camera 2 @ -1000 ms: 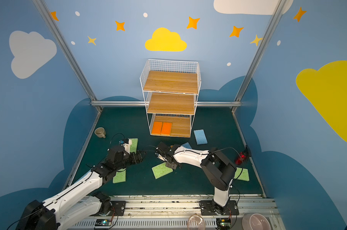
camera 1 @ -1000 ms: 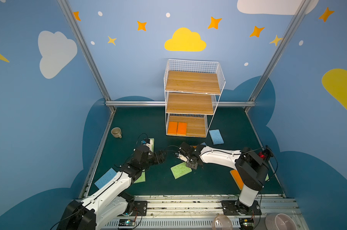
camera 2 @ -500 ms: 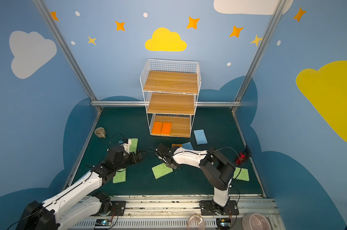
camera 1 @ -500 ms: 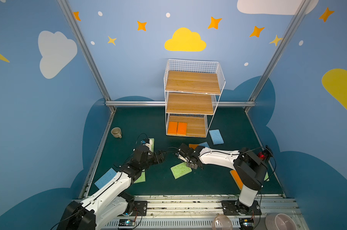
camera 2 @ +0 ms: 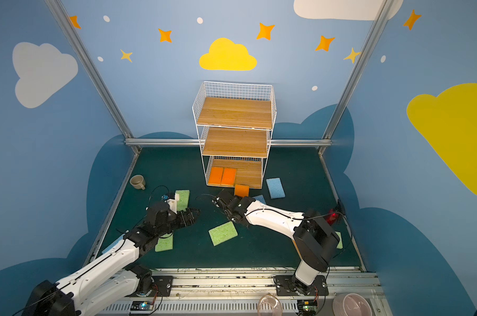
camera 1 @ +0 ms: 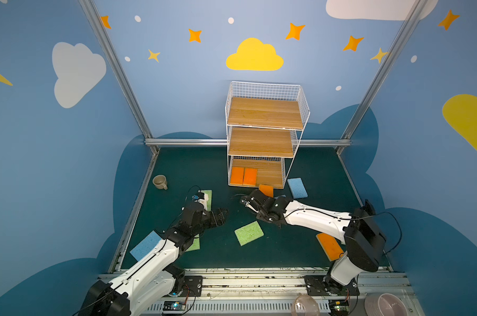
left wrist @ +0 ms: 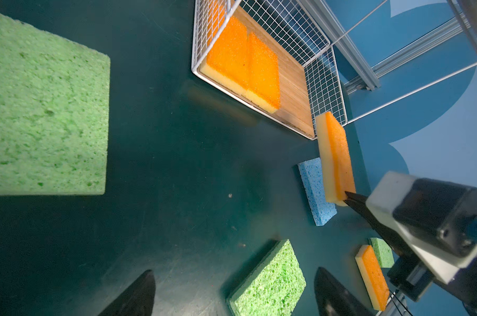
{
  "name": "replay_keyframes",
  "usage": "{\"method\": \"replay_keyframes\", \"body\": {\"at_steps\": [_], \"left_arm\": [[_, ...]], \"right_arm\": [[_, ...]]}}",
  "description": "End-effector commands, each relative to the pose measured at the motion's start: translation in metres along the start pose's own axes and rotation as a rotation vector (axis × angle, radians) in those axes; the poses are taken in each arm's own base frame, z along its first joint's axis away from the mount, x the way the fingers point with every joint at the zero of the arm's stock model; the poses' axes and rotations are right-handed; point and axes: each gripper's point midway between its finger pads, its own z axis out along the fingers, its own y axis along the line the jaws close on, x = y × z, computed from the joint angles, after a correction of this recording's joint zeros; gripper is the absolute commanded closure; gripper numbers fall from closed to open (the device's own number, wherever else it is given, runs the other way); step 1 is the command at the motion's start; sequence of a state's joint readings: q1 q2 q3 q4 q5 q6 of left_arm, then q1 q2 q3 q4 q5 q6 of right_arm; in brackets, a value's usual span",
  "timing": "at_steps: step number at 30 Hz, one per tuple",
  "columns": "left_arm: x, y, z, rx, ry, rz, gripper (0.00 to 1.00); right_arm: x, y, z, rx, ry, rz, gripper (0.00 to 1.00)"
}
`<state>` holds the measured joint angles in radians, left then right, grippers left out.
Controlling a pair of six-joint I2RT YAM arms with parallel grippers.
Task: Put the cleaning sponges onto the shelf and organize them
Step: 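Place the orange sponge on the bottom board beside the others with the right gripper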
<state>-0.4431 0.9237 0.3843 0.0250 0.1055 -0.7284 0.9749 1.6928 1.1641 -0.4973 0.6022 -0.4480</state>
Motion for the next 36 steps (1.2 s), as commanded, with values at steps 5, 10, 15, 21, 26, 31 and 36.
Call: {"method": "replay_keyframes", "body": {"at_steps": [5, 10, 15, 21, 26, 31, 36], "left_arm": [[-0.001, -0.002, 0.003, 0.023, -0.006, -0.001, 0.10], [0.002, -0.004, 0.009, 0.044, 0.016, 0.003, 0.10], [0.001, 0.000, 0.011, 0.059, 0.015, -0.023, 0.10], [0.001, 0.002, 0.008, 0.082, 0.001, -0.039, 0.10], [-0.001, 0.002, 0.006, 0.079, -0.014, -0.038, 0.10], [-0.006, 0.003, 0.008, 0.053, -0.008, -0.038, 0.09], [-0.015, 0.002, 0.017, 0.037, -0.018, -0.038, 0.05]], "right_arm": [[-0.014, -0.027, 0.022, 0.066, -0.027, -0.014, 1.00], [-0.019, -0.043, 0.042, 0.089, -0.053, -0.041, 1.00], [-0.021, -0.053, 0.060, 0.071, -0.065, -0.049, 1.00], [-0.020, -0.064, 0.086, 0.049, -0.071, -0.030, 1.00], [-0.022, -0.066, 0.104, 0.019, -0.074, -0.034, 1.00], [-0.019, -0.073, 0.120, 0.001, -0.064, -0.028, 1.00], [-0.023, -0.073, 0.133, -0.008, -0.060, -0.053, 1.00]]}}
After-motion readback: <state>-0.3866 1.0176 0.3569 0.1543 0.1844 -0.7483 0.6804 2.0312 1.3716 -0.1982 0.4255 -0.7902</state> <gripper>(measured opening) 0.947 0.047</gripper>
